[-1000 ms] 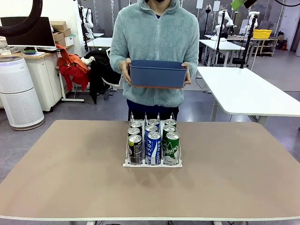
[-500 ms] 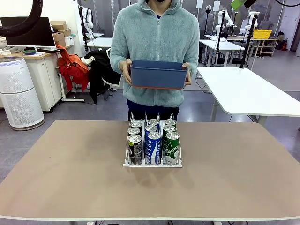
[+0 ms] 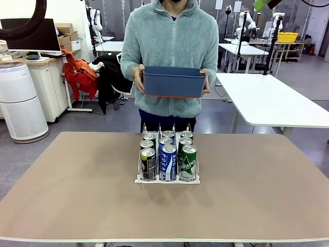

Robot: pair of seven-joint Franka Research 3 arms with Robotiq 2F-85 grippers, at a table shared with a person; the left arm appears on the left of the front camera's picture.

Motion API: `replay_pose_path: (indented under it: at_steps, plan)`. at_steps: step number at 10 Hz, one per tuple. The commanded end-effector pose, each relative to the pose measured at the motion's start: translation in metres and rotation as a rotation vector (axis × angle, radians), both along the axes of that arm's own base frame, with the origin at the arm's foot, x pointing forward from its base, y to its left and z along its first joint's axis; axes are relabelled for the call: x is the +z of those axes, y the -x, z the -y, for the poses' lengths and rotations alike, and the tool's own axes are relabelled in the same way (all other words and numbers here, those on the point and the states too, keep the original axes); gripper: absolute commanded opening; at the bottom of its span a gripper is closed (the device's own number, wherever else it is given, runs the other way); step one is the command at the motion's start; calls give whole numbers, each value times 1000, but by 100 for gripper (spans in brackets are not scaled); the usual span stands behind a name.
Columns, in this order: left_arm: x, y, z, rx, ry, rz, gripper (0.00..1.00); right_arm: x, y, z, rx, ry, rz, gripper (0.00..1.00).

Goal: Fill the beverage cans into the dispenser.
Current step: Place the picked Ionic drink in the line of the Automatic Can Dispenser with the same cans.

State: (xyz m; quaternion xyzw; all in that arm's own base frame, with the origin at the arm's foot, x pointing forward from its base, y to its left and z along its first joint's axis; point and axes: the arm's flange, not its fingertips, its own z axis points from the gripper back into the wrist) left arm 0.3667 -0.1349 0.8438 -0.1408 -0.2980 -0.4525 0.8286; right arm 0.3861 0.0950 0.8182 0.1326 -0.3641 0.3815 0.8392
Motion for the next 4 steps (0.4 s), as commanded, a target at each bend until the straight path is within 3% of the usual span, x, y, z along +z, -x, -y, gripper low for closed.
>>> replay_pose_path:
  at_steps: [1,4]
  plan:
    - [-1,0,-2,-2,4,-4,100,-2,1,1,3,1,-8,100]
    - [-1,0,-2,-2,4,-4,100,-2,1,1,3,1,-8,100]
